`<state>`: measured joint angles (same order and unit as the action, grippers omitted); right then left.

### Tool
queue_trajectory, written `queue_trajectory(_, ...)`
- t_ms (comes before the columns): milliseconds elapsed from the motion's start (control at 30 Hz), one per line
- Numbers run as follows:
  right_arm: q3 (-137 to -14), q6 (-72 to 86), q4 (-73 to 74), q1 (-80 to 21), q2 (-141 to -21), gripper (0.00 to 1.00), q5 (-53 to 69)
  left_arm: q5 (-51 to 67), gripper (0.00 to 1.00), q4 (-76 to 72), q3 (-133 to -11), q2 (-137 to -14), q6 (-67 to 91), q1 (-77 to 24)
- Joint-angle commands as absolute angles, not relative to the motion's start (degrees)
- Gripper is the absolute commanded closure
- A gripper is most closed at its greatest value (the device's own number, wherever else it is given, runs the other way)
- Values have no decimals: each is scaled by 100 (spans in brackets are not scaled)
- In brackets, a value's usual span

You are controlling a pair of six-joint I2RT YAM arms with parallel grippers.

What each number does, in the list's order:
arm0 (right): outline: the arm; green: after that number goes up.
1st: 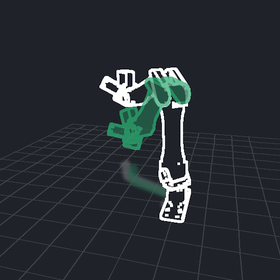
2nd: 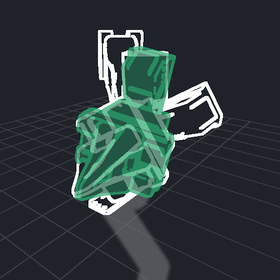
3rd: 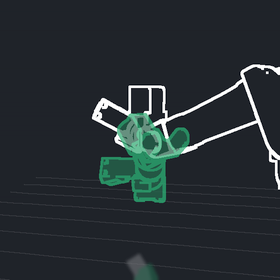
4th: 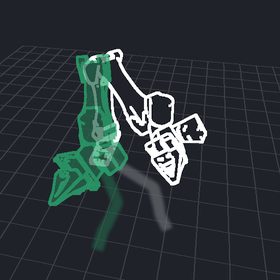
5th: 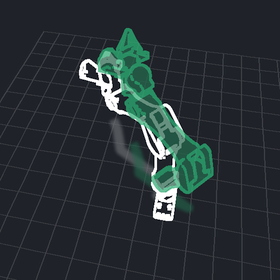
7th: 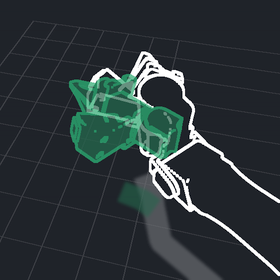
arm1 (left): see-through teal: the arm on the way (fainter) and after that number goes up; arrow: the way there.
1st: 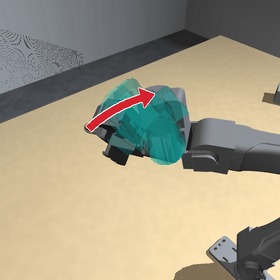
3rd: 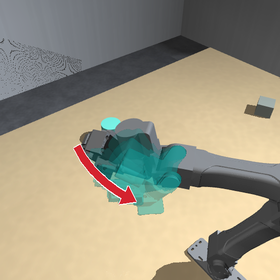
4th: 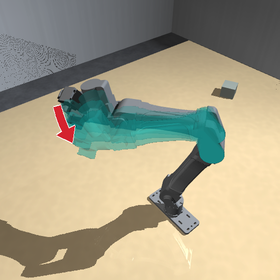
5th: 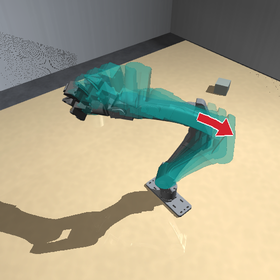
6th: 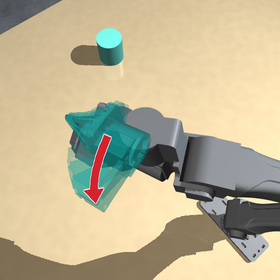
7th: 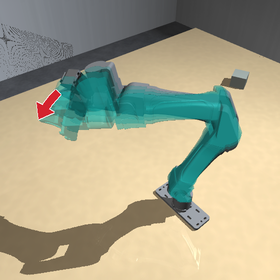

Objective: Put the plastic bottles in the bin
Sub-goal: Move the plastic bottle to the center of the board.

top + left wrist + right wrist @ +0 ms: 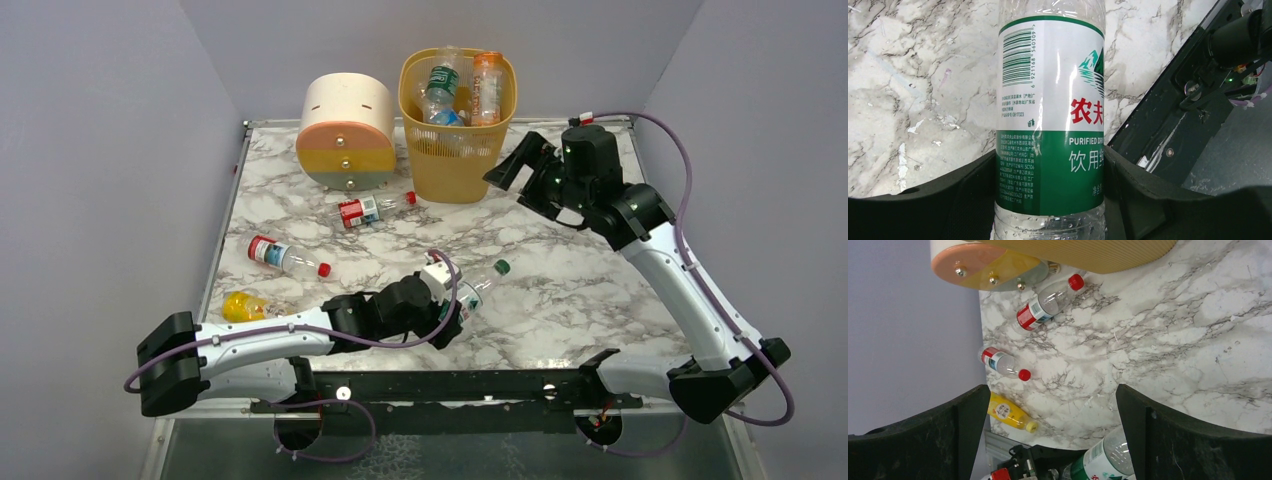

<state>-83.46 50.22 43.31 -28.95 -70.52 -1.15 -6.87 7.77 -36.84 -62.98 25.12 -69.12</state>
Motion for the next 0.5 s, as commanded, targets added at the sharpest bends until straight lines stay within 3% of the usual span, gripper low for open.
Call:
queue_trajectory(0,-8126,4997,4016,-2927,-7062,1,212,-874,30,879,-3797,-6115,2557,-6933)
queue_trajectory(467,-7660,4825,4142,-2926,-6773,0,270,-889,28,1186,-4310,-5802,2739,-6918)
